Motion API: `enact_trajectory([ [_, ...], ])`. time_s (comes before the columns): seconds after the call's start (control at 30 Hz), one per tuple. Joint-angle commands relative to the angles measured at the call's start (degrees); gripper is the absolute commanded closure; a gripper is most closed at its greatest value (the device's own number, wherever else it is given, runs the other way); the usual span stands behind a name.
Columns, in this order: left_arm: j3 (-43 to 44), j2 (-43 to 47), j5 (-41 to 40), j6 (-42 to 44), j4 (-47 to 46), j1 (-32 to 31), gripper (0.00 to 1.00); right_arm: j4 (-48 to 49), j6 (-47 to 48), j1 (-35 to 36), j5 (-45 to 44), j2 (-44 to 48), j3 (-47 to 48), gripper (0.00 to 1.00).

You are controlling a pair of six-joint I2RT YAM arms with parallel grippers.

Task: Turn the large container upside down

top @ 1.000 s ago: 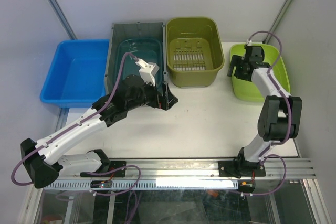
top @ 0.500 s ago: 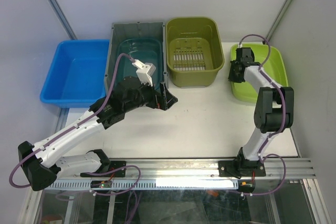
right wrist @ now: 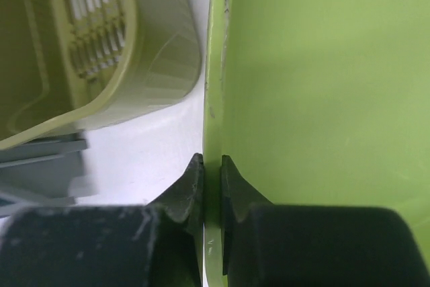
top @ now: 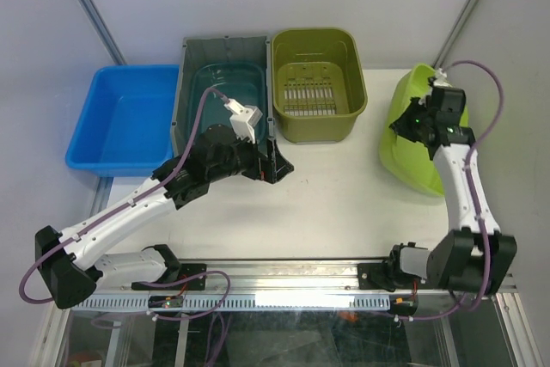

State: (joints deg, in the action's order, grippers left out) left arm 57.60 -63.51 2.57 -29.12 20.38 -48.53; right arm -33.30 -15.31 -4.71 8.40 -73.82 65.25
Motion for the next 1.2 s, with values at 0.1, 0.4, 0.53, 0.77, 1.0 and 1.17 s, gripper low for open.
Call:
enact_trajectory([
  [0.1, 2.97, -0.71, 2.15, 2.42, -2.35, 0.1, 0.01, 7.08, -12.4, -8.66, 23.16, 15.81, -7.0, 1.0],
  [0.4, 2.97, -0.78, 3.21, 2.57, -2.35, 0.09, 0.01, 31.49, -33.76, -19.59, 46.87, 21.34, -18.13, 1.0],
  [0.53, 3.18, -0.52, 3.4, 2.76, -2.28, 0.1, 0.01, 45.17, -42.28, -20.41, 49.48, 22.05, -22.84, 1.0],
  [0.77, 2.93, -0.87, 3.98, 2.59, -2.43, 0.04, 0.01, 66.62, -62.99, -20.68, 50.66, 21.59, -29.19, 1.0],
  [1.0, 2.4, -1.91, 5.29, 2.41, -3.72, 0.1, 0.01, 69.35, -66.07, -22.61, 52.95, 22.88, -34.55, 1.0],
  [1.17, 2.11, -1.85, 5.83, 2.74, -3.8, 0.11, 0.01, 64.44, -63.42, -24.33, 53.78, 23.87, -37.16, 1.0],
])
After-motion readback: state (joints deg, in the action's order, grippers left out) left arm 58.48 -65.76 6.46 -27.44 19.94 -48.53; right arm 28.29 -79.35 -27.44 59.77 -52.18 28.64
